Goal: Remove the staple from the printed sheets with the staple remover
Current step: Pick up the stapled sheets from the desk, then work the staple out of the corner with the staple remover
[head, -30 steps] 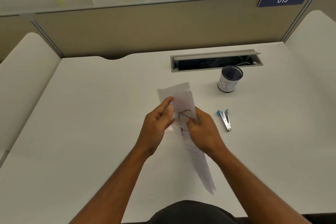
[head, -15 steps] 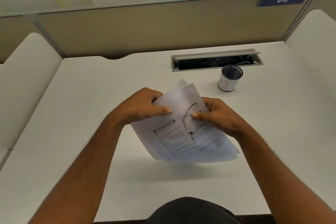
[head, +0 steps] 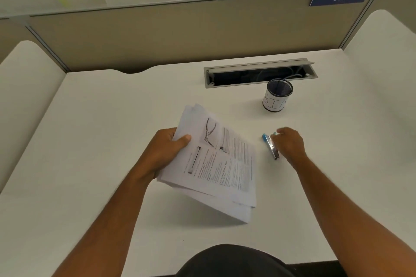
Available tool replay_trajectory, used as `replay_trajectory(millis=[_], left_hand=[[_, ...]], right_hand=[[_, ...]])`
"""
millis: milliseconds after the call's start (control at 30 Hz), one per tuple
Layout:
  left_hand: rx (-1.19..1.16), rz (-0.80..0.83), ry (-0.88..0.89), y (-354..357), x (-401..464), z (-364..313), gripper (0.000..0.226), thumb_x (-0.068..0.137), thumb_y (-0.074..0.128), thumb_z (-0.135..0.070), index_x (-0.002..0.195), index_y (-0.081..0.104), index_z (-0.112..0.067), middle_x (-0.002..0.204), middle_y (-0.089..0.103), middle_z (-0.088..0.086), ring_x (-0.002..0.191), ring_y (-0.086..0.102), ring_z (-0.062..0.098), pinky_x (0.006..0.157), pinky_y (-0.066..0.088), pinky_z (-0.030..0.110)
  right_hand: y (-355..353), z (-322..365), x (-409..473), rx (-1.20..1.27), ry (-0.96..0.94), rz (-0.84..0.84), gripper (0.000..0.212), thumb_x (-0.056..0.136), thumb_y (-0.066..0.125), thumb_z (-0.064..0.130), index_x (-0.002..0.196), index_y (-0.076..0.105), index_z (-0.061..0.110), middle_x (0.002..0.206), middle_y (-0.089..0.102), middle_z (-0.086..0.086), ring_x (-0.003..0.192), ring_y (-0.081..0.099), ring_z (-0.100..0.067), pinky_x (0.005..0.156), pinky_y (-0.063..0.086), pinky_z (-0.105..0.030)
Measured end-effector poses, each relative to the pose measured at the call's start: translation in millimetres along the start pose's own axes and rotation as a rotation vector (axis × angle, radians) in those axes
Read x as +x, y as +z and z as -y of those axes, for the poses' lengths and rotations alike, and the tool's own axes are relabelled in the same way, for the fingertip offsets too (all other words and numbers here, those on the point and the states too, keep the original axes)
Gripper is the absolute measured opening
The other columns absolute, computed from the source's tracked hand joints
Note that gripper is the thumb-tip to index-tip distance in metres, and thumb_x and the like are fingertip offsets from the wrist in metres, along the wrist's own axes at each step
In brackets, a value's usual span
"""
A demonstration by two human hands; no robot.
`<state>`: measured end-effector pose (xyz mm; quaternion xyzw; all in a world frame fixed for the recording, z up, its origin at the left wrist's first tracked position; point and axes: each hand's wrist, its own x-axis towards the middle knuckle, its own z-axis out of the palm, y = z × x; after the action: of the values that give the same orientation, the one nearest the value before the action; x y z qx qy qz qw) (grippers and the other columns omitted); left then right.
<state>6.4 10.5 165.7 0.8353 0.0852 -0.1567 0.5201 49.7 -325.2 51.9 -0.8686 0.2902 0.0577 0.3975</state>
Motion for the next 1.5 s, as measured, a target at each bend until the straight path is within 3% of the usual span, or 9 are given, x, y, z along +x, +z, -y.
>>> replay_trajectory(millis=[133,400,500,633,767,900,1100,1267,1500], left_hand=[[-0.111,-0.117,-0.051,12.5,0.5,11.9,0.014,0.097,0.062,-0.030,0.095,0.072,-0.021,0.094,0.078,0.000,0.087,0.075,0.024,0.077,0.062,0.041],[-0.397,-0.196,-0.173,35.5,-4.1,23.6,0.011,0.091,0.071,-0.019,0.097,0.074,-0.011,0.098,0.079,0.005,0.092,0.075,0.029,0.084,0.061,0.047],[-0.546,-0.235,-0.224,39.6,-3.6,26.0,0.006,0.090,0.072,-0.014,0.093,0.075,-0.010,0.095,0.080,0.006,0.093,0.075,0.030,0.086,0.060,0.047],[-0.747,-0.312,-0.265,44.6,-3.1,26.0,0.004,0.088,0.073,-0.010,0.090,0.075,-0.013,0.096,0.079,0.006,0.090,0.074,0.029,0.084,0.059,0.045],[-0.984,-0.450,-0.234,58.2,-7.7,21.3,0.012,0.087,0.074,-0.006,0.090,0.074,-0.017,0.089,0.079,-0.001,0.081,0.073,0.019,0.071,0.059,0.035],[-1.151,-0.354,-0.269,72.6,-15.4,13.1,0.022,0.087,0.068,0.003,0.103,0.072,-0.011,0.100,0.078,0.007,0.091,0.074,0.023,0.076,0.060,0.038],[-1.119,-0.168,-0.389,75.7,-22.7,12.5,0.035,0.090,0.066,-0.004,0.124,0.066,-0.009,0.117,0.074,0.018,0.109,0.069,0.038,0.086,0.060,0.053],[-1.138,-0.164,-0.362,72.7,-26.4,7.9,0.023,0.090,0.069,-0.007,0.114,0.070,-0.010,0.115,0.074,0.017,0.108,0.068,0.034,0.094,0.057,0.052],[-1.123,-0.250,-0.321,74.5,-31.6,4.6,0.022,0.091,0.070,-0.009,0.111,0.068,-0.002,0.110,0.074,0.019,0.102,0.071,0.034,0.071,0.060,0.038]], right_hand=[[23.2,-19.1,4.6,-0.209,-0.050,0.036,0.048,0.086,0.068,0.031,0.121,0.057,-0.001,0.115,0.064,-0.019,0.104,0.062,-0.038,0.089,0.048,-0.038],[35.2,-21.2,4.0,-0.293,-0.087,0.004,0.024,0.086,0.053,0.005,0.109,0.053,0.001,0.109,0.058,-0.022,0.096,0.059,-0.040,0.078,0.044,-0.038],[23.5,-10.3,-2.1,-0.073,0.017,0.041,0.024,0.085,0.055,0.008,0.109,0.053,0.003,0.103,0.061,-0.015,0.088,0.058,-0.033,0.075,0.047,-0.040],[-0.5,22.9,-36.0,0.563,0.065,0.144,0.063,0.090,0.063,0.004,0.147,0.038,0.013,0.121,0.062,-0.016,0.090,0.064,-0.024,0.082,0.058,-0.040],[-13.9,58.1,-85.0,1.030,0.028,0.403,0.055,0.090,0.062,-0.002,0.137,0.045,0.020,0.101,0.063,-0.011,0.088,0.066,-0.021,0.089,0.055,-0.040],[-7.3,77.9,-123.3,1.163,-0.011,0.555,0.041,0.088,0.066,-0.002,0.126,0.057,0.012,0.084,0.069,-0.006,0.086,0.070,-0.021,0.084,0.055,-0.034],[10.0,82.0,-152.3,0.921,-0.046,0.440,0.030,0.082,0.079,0.016,0.108,0.066,0.008,0.108,0.070,-0.016,0.099,0.073,-0.029,0.095,0.057,-0.040],[16.0,80.5,-165.8,0.730,-0.123,0.335,0.023,0.081,0.079,0.032,0.096,0.070,0.018,0.092,0.073,-0.001,0.084,0.070,-0.016,0.071,0.057,-0.022],[18.3,77.5,-168.9,0.625,-0.250,0.346,0.025,0.082,0.079,0.023,0.104,0.067,0.024,0.099,0.071,0.004,0.088,0.068,-0.010,0.070,0.054,-0.014]])
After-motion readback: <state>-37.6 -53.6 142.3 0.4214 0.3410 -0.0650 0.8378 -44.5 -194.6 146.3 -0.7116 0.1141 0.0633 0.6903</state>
